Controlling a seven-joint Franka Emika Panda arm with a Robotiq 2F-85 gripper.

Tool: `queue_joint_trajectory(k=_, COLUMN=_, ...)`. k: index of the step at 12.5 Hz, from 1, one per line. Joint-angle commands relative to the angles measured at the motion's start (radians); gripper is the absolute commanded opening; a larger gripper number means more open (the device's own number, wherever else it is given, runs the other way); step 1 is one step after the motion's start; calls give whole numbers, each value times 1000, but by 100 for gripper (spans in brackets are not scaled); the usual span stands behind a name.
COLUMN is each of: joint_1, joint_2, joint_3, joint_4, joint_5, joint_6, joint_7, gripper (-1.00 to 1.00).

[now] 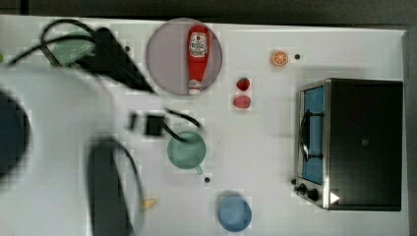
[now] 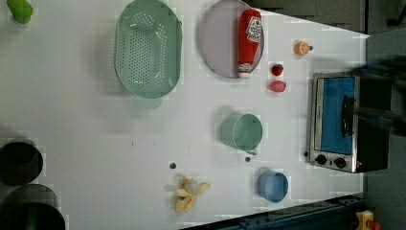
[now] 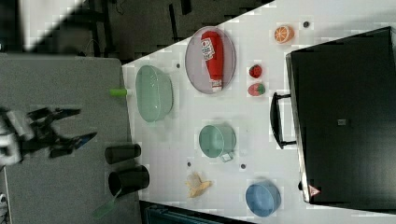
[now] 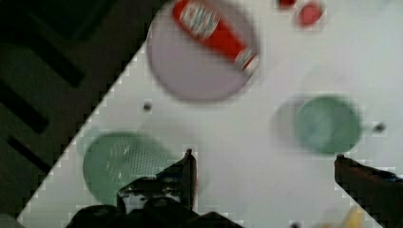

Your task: Drag strainer backwards.

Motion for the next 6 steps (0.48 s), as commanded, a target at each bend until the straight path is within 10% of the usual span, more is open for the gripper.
queue_joint_trajectory(k=1, joint_1=43, joint_2=170, joint_3=80, joint_4=-36, joint_5=14, joint_6=75, joint_7=327, gripper=100)
queue_joint_trajectory(k=6, joint_1=109, joint_2=400, joint_3=117, joint_4=48, joint_5=9, joint_6=184, joint_7=613, gripper=100)
